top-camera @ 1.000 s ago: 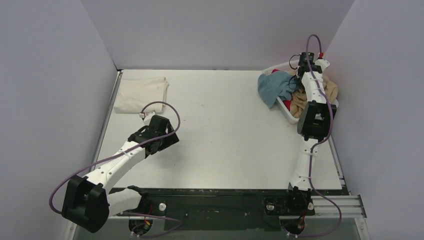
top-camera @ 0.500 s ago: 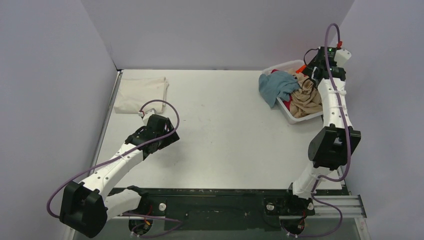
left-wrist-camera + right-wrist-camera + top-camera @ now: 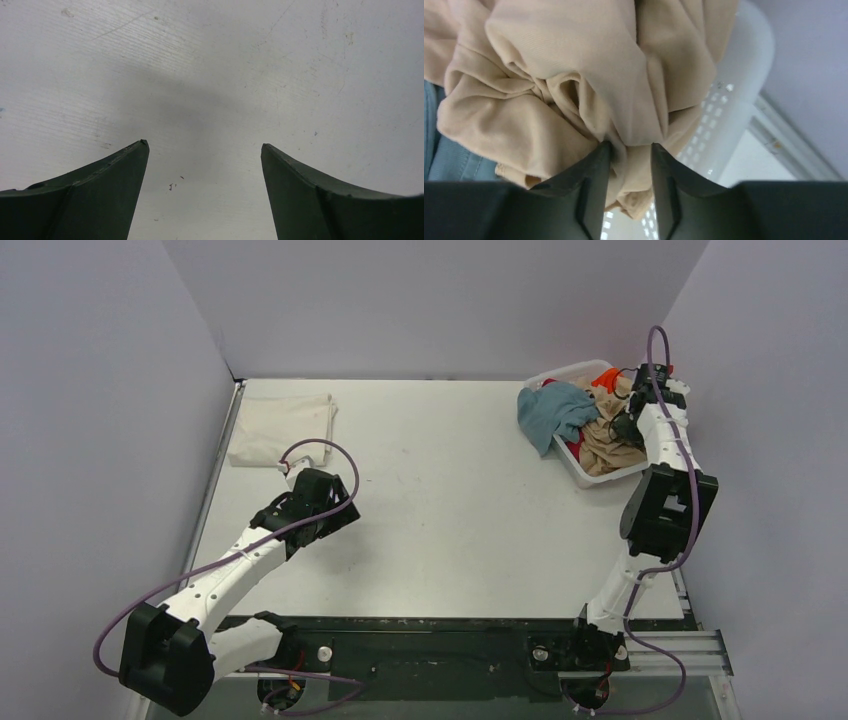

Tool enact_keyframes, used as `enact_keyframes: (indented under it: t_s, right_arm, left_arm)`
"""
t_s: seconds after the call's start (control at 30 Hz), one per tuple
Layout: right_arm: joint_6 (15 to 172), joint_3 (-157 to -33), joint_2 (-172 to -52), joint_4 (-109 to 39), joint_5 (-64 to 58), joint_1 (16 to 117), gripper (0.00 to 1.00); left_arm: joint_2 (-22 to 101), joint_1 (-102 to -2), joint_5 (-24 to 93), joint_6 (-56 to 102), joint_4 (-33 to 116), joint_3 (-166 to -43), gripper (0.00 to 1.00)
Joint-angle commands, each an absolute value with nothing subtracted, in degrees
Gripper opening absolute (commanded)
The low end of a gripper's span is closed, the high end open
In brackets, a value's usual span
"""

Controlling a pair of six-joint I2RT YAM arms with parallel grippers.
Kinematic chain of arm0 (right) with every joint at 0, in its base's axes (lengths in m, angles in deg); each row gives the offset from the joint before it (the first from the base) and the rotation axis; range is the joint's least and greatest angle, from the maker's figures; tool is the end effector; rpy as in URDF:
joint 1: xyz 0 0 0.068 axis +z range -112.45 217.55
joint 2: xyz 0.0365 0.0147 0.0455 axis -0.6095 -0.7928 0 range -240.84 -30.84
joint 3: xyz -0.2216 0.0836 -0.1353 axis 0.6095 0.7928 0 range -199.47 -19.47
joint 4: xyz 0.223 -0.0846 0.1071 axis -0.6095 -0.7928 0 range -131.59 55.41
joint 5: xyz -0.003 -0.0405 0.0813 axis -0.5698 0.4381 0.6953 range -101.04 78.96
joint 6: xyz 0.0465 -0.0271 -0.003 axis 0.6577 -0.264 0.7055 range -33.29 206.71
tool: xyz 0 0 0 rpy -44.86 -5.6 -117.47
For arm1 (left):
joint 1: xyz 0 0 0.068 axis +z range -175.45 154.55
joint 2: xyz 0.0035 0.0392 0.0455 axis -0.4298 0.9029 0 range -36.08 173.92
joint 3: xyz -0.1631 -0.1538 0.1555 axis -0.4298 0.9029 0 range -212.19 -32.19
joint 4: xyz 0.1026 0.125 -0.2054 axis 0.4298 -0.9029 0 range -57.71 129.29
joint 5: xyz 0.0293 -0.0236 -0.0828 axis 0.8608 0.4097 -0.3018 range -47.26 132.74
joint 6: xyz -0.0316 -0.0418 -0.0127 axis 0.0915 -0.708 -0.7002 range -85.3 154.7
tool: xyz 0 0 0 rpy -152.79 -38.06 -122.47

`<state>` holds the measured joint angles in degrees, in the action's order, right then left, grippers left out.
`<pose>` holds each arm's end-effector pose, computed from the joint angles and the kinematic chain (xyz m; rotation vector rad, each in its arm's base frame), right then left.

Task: Fold and stack the t-shirts
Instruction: Grab crumpled tshirt from bin with the right arm, then move the tshirt to the center of the board

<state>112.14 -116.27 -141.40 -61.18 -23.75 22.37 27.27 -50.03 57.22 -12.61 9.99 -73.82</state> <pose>0.4301 -0.1248 0.2903 0.8919 2.0757 -0.1569 0.2034 -0.0833 0.2302 -0.5878 2.3675 -0.2554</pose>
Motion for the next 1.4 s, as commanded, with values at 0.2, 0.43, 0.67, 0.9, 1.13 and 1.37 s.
enact_keyframes:
  t_s: [0.2, 0.43, 0.67, 0.9, 1.13, 1.37]
  right_arm:
    - [113.3, -115.3, -137.3, -56.8, -20.3, 21.3, 0.0]
    - [113.5, -105.5, -119.2, -47.4, -18.4, 21.4, 0.0]
    - [116.3, -103.2, -104.4, -38.1, -19.6, 21.4, 0.0]
    - [117.2, -117.0, -102.3, -33.6, -21.3, 21.3, 0.0]
    - [124.4, -139.5, -107.2, -40.3, -6.7, 23.0, 0.0]
    - [129.9, -147.0, -109.6, -42.1, 6.1, 37.3, 0.0]
  left_arm:
    - [24.4, -49.9, 57.0, -11.6, 11.5, -74.0, 0.93]
    - [20.6, -49.9, 57.0, -11.8, 10.6, -73.4, 0.93]
    - [16.8, -49.8, 57.0, -12.2, 9.5, -73.6, 0.93]
    - [14.1, -49.9, 56.7, -12.5, 8.2, -73.9, 0.93]
    - [13.1, -49.8, 57.2, -13.1, 6.8, -75.0, 0.93]
    - [13.1, -49.8, 57.6, -14.5, 3.4, -77.1, 0.93]
